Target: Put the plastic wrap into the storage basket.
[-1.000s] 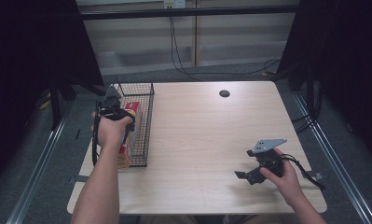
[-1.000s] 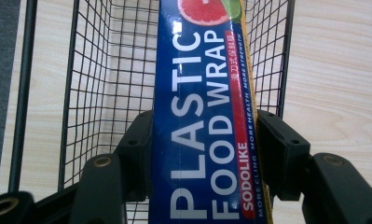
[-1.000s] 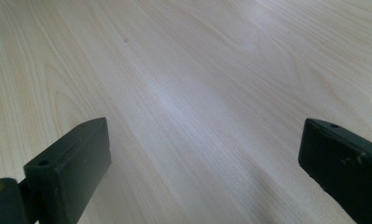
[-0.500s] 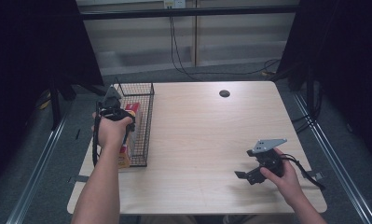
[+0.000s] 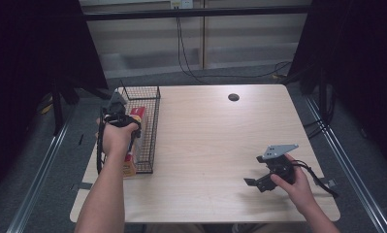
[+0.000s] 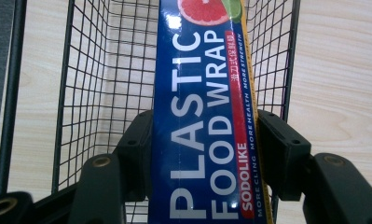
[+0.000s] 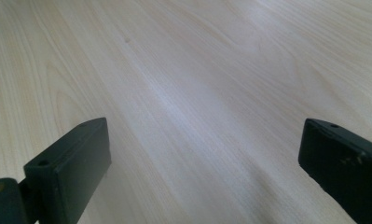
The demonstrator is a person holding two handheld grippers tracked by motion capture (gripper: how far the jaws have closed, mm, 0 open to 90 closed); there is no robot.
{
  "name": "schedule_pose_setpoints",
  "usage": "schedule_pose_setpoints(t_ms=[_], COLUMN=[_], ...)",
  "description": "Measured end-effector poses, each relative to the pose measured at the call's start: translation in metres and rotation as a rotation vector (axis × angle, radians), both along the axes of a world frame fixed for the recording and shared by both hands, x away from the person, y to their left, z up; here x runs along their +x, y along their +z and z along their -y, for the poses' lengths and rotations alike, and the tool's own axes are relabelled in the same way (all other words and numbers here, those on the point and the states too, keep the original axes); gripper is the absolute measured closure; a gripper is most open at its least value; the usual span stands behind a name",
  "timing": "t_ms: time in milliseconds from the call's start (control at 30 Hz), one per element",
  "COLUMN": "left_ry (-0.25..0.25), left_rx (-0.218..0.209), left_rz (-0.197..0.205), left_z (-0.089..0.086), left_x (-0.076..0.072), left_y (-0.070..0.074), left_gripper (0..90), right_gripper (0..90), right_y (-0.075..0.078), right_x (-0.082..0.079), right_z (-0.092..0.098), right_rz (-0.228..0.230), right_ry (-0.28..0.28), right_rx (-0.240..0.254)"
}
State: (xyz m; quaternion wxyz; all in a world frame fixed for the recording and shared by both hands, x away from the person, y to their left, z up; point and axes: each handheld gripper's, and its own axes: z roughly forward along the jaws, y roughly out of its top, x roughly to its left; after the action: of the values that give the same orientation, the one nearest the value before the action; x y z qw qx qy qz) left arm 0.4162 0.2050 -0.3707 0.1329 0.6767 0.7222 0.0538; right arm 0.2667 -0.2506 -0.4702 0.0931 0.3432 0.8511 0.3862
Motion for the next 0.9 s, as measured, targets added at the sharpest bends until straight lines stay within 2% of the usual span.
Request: schedule_pose_setpoints(t_ms=[800, 900], left_ry=[-0.004, -0.011], left_rx=[0.0, 0.013], left_rz=[-0.01, -0.011], left_z=[-0.0021, -0.0022], left_x=[-0.0035, -0.0039], left_y=[-0.0053, -0.006], left_gripper=[43.4, 43.3], right_gripper=[2.1, 2.1], right_y=[0.0011, 0.0011], right_x=[0.0, 0.0], right_z=[0.0008, 0.0007], right_rz=[-0.003, -0.002], right_ry=[-0.002, 0.001], right_rx=[0.003, 0.004])
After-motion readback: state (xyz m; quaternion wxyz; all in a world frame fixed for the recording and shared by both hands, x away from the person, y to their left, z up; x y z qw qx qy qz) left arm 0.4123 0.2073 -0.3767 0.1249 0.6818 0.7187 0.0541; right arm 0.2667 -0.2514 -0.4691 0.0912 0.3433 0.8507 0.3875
